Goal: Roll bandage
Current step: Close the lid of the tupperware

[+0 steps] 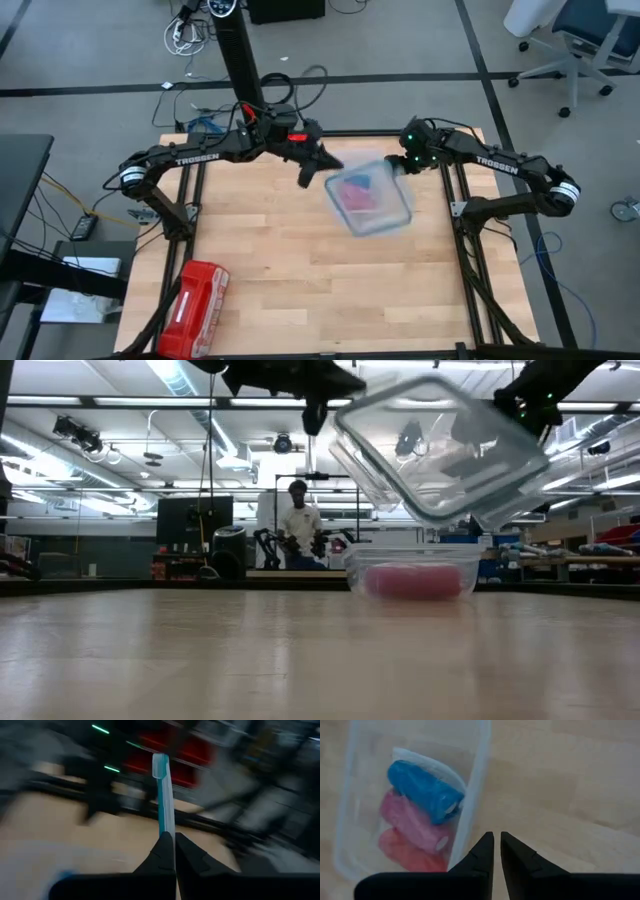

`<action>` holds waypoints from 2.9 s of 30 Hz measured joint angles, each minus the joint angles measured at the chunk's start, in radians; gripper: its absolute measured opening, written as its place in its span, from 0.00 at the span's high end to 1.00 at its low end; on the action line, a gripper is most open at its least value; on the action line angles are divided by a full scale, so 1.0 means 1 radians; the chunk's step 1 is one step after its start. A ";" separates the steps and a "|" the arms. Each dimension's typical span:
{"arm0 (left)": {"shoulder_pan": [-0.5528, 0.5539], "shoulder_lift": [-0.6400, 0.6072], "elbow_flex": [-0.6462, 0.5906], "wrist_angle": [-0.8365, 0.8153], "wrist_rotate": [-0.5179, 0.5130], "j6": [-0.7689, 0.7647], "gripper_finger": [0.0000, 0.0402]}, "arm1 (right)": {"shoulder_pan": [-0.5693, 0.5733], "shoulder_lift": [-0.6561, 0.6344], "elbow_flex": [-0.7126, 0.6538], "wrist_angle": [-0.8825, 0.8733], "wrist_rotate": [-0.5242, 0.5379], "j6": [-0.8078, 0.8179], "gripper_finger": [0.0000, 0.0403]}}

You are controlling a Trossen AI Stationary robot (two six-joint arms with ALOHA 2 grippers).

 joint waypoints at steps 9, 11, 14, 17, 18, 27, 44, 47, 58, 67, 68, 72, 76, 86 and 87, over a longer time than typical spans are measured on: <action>0.021 -0.002 -0.001 0.009 -0.262 -0.037 1.00 | -0.031 0.152 0.000 0.130 -0.027 -0.053 0.94; 0.031 -0.004 -0.002 0.038 -0.198 -0.093 1.00 | -0.033 0.176 0.000 0.184 -0.035 -0.053 0.94; 0.044 -0.018 -0.002 0.081 -0.077 -0.181 1.00 | -0.038 0.204 0.014 0.235 -0.049 -0.056 0.94; 0.047 -0.032 -0.002 0.099 -0.002 -0.237 1.00 | -0.043 0.239 0.041 0.256 -0.052 -0.093 0.94; 0.048 -0.034 -0.002 0.100 0.016 -0.242 1.00 | -0.043 0.256 0.056 0.257 -0.054 -0.112 0.94; 0.045 -0.069 -0.002 0.063 0.103 -0.257 1.00 | -0.020 0.416 0.169 0.256 -0.206 -0.232 0.95; 0.053 -0.118 -0.001 -0.055 0.172 -0.215 1.00 | 0.202 0.432 0.235 0.108 -0.285 -0.281 1.00; 0.053 -0.127 -0.001 -0.055 0.172 -0.214 1.00 | 0.256 0.431 0.235 0.098 -0.277 -0.246 0.99; 0.052 -0.193 -0.002 -0.115 0.177 -0.207 1.00 | 0.350 0.391 0.235 0.089 -0.264 -0.156 1.00; 0.053 -0.192 -0.001 -0.232 0.199 -0.231 1.00 | 0.235 0.270 0.234 0.025 -0.193 -0.160 0.99; 0.053 -0.191 -0.001 -0.242 0.202 -0.238 1.00 | 0.224 0.254 0.234 0.025 -0.203 -0.166 0.99; 0.053 -0.191 -0.001 -0.250 0.236 -0.282 1.00 | 0.196 0.188 0.234 0.031 -0.253 -0.179 0.96; 0.053 -0.191 -0.001 -0.253 0.274 -0.328 1.00 | 0.179 0.121 0.234 0.062 -0.353 -0.182 0.92; 0.118 -0.191 -0.001 -0.249 0.359 -0.420 1.00 | 0.221 -0.038 0.234 0.125 -0.370 -0.270 0.78; 0.128 -0.191 -0.001 -0.249 0.366 -0.422 1.00 | 0.229 -0.047 0.234 0.142 -0.363 -0.275 0.77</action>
